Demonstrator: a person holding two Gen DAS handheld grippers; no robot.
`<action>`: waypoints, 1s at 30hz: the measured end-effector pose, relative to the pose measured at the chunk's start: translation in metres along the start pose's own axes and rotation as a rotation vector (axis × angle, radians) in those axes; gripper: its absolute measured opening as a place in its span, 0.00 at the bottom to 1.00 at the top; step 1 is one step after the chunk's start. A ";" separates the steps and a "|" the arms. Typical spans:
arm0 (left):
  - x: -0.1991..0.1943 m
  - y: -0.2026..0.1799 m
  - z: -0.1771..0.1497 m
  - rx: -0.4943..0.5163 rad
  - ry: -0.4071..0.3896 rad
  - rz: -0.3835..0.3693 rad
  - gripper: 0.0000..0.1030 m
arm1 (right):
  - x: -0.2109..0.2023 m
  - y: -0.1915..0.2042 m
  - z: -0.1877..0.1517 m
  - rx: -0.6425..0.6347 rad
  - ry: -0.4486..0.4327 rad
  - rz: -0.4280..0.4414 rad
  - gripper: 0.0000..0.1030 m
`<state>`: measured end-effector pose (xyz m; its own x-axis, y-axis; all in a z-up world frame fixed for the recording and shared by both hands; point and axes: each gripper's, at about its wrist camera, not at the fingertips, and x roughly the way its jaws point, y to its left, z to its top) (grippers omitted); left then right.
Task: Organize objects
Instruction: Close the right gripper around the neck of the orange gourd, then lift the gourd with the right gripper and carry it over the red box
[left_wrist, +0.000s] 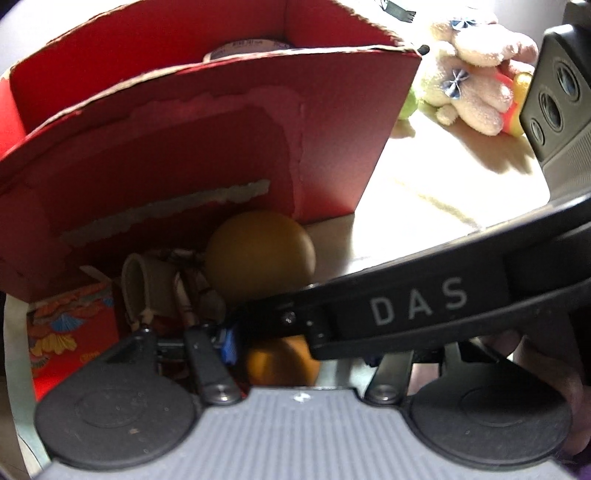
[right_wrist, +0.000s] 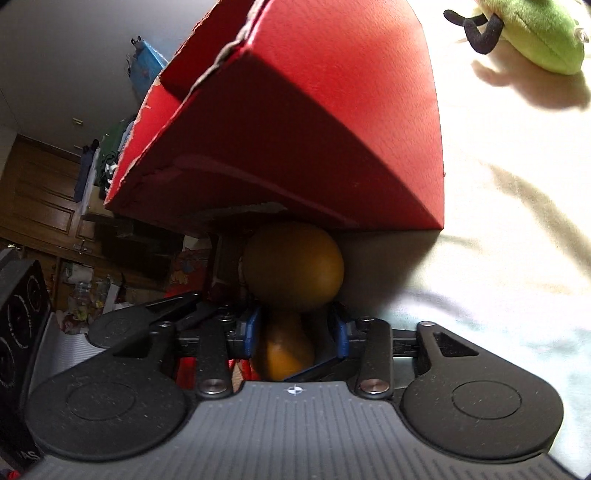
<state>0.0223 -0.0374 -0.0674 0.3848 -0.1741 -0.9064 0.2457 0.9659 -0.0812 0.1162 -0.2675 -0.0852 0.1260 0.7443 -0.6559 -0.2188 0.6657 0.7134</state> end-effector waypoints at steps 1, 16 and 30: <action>0.000 -0.001 -0.001 0.006 0.001 -0.001 0.57 | -0.002 -0.003 -0.001 0.005 -0.001 0.003 0.37; -0.005 -0.050 0.008 0.175 -0.016 -0.099 0.57 | -0.071 -0.051 -0.029 0.083 -0.113 -0.056 0.29; -0.026 -0.109 0.026 0.222 -0.102 -0.158 0.57 | -0.061 -0.002 -0.021 0.065 -0.231 -0.071 0.29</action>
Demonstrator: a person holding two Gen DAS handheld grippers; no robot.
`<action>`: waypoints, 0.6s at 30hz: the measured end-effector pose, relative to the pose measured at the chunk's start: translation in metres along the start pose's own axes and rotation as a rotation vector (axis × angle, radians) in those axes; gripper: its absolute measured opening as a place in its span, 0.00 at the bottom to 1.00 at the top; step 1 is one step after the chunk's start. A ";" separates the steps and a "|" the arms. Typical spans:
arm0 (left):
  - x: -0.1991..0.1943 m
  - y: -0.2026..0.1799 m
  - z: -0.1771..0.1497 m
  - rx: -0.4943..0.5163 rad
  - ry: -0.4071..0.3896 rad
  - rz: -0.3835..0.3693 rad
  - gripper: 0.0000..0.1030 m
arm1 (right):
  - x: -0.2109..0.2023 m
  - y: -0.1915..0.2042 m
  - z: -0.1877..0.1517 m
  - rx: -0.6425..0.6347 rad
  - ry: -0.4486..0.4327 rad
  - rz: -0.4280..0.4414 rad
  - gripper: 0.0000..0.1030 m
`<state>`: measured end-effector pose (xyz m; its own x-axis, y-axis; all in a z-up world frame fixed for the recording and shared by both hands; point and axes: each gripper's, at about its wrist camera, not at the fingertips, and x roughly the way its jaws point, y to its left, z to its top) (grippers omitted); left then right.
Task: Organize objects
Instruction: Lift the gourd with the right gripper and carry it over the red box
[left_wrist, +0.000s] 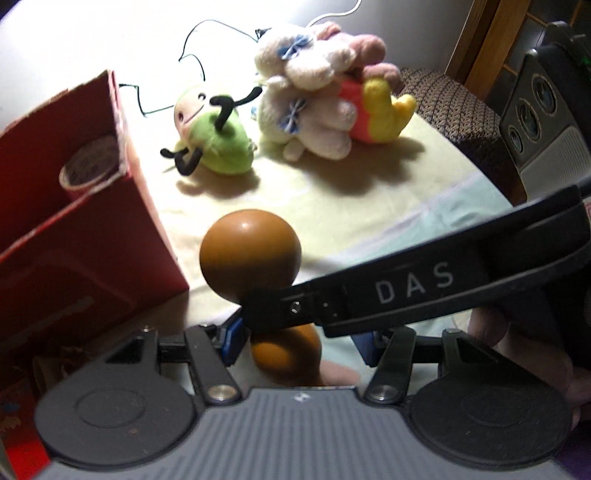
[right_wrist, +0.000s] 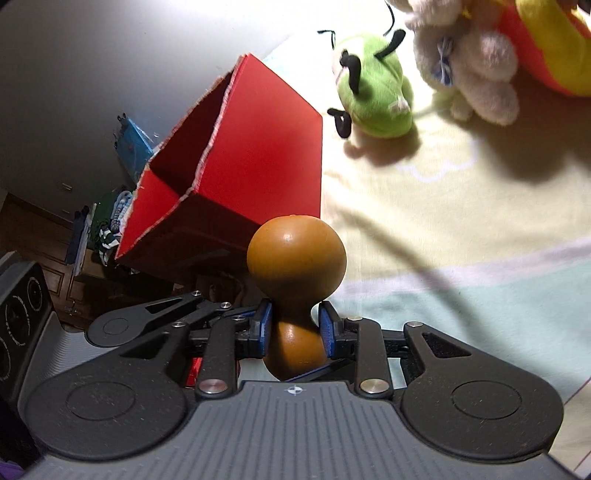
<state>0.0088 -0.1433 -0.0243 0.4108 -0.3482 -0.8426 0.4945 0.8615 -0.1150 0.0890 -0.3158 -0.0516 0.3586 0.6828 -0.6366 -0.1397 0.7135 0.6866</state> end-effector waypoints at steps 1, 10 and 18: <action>-0.004 -0.002 0.002 0.000 -0.011 0.002 0.57 | 0.001 0.007 0.004 -0.010 -0.009 0.004 0.29; -0.061 0.001 0.023 0.031 -0.149 0.048 0.57 | -0.024 0.041 0.027 -0.103 -0.109 0.057 0.29; -0.112 0.042 0.043 0.048 -0.265 0.100 0.57 | -0.009 0.112 0.064 -0.201 -0.170 0.087 0.29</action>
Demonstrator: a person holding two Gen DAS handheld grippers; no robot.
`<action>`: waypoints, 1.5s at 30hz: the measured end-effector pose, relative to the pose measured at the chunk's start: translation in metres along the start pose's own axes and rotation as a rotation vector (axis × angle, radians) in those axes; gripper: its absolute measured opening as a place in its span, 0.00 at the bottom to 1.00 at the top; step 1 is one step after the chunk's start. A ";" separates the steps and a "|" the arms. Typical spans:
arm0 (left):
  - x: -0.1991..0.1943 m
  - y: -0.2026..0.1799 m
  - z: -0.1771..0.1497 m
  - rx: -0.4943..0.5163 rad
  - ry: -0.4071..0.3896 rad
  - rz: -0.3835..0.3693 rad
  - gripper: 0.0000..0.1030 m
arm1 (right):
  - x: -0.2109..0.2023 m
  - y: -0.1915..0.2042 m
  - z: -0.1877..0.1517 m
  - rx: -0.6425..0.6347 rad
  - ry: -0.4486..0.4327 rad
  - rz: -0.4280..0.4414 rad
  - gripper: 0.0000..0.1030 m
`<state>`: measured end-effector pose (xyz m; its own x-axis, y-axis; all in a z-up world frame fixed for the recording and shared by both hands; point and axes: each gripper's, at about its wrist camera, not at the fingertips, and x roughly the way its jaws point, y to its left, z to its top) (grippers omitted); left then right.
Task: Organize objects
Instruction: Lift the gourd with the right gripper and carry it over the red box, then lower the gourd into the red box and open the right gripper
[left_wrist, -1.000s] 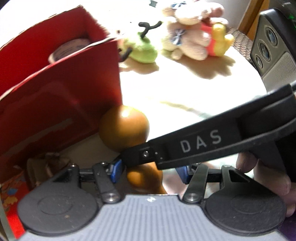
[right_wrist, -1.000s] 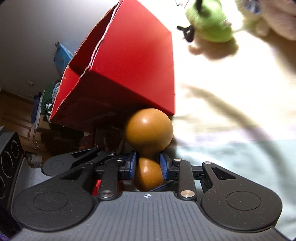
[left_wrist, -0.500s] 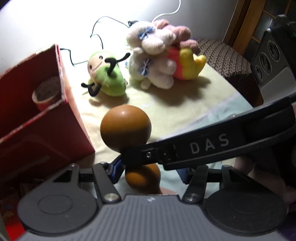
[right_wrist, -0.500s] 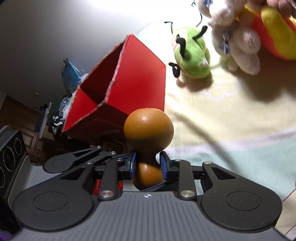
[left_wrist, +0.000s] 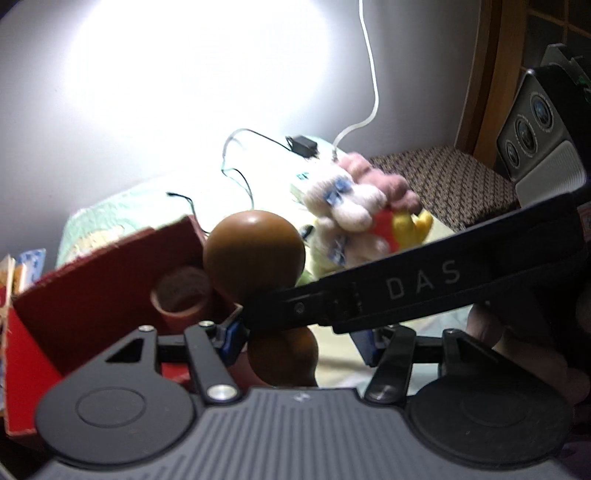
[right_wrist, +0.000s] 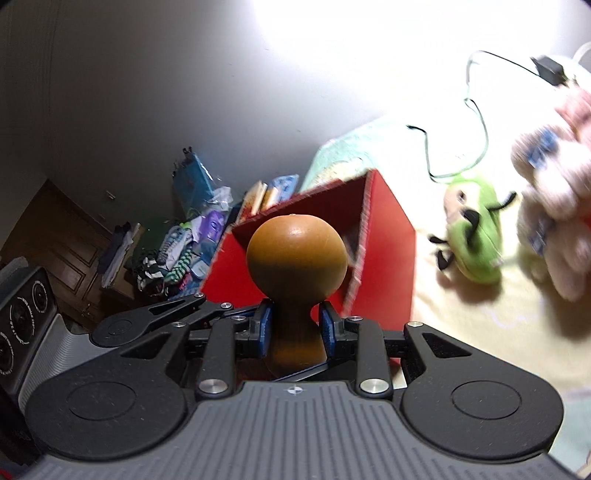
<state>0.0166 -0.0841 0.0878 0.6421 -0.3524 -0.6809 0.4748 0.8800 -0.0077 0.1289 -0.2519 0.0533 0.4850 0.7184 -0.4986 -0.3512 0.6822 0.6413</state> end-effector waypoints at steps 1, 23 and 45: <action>-0.003 0.008 0.004 -0.003 -0.007 0.007 0.57 | 0.005 0.007 0.006 -0.011 -0.001 0.002 0.29; 0.076 0.165 -0.015 -0.193 0.209 -0.063 0.57 | 0.183 0.044 0.045 -0.035 0.228 -0.149 0.28; 0.116 0.182 -0.020 -0.076 0.348 0.019 0.64 | 0.217 0.011 0.028 0.081 0.286 -0.255 0.19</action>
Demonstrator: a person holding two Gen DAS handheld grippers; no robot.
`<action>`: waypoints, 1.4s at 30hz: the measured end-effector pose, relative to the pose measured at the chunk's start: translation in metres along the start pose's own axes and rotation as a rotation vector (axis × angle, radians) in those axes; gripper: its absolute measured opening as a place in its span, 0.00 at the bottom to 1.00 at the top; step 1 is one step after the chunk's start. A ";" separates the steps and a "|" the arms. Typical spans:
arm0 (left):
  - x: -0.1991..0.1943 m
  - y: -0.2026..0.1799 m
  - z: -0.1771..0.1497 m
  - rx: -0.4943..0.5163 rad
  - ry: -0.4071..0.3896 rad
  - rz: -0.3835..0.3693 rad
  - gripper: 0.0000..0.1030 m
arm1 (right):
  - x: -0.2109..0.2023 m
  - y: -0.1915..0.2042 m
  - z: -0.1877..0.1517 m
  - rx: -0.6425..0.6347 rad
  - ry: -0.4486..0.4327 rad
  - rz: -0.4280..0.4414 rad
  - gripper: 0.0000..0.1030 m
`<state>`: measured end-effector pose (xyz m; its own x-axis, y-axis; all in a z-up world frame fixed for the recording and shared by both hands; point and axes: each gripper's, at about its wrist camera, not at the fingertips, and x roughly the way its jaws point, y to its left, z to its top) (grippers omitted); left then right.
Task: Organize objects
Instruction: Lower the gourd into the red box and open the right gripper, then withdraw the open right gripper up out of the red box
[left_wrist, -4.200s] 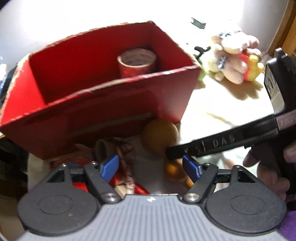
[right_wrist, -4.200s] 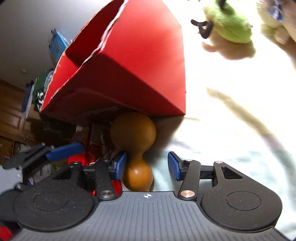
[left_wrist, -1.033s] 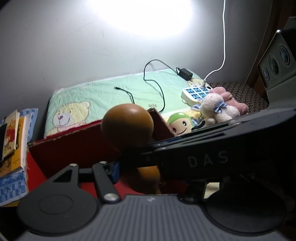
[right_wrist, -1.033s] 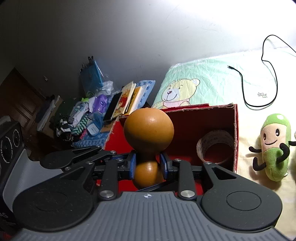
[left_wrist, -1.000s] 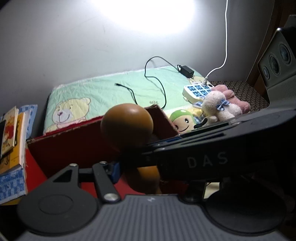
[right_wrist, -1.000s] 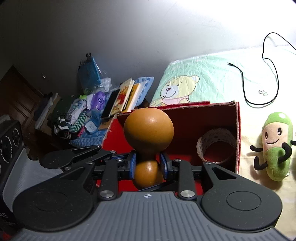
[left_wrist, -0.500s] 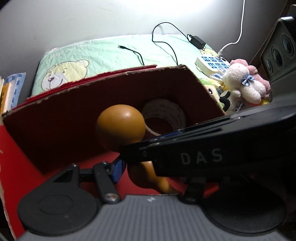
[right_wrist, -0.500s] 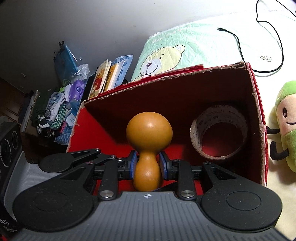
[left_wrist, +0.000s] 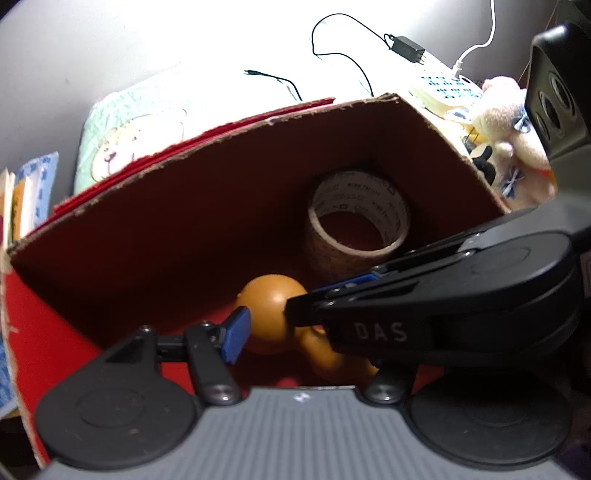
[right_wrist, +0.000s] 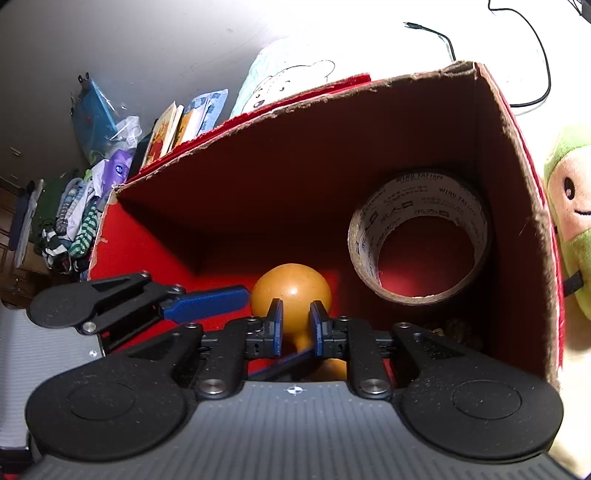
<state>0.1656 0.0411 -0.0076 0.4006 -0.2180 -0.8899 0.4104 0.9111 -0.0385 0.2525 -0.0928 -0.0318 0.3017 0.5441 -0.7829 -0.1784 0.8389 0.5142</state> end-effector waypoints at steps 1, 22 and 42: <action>-0.001 0.001 -0.002 0.012 -0.008 0.025 0.67 | -0.001 -0.001 0.000 0.003 -0.002 0.003 0.19; -0.011 0.034 -0.016 -0.045 -0.067 0.288 0.77 | 0.013 0.003 0.003 0.050 0.088 0.085 0.19; -0.006 0.042 -0.014 -0.117 -0.040 0.273 0.81 | 0.003 -0.017 -0.011 0.229 -0.025 0.017 0.19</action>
<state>0.1686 0.0857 -0.0101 0.5163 0.0293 -0.8559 0.1865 0.9716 0.1458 0.2462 -0.1055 -0.0467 0.3239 0.5553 -0.7660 0.0330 0.8025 0.5957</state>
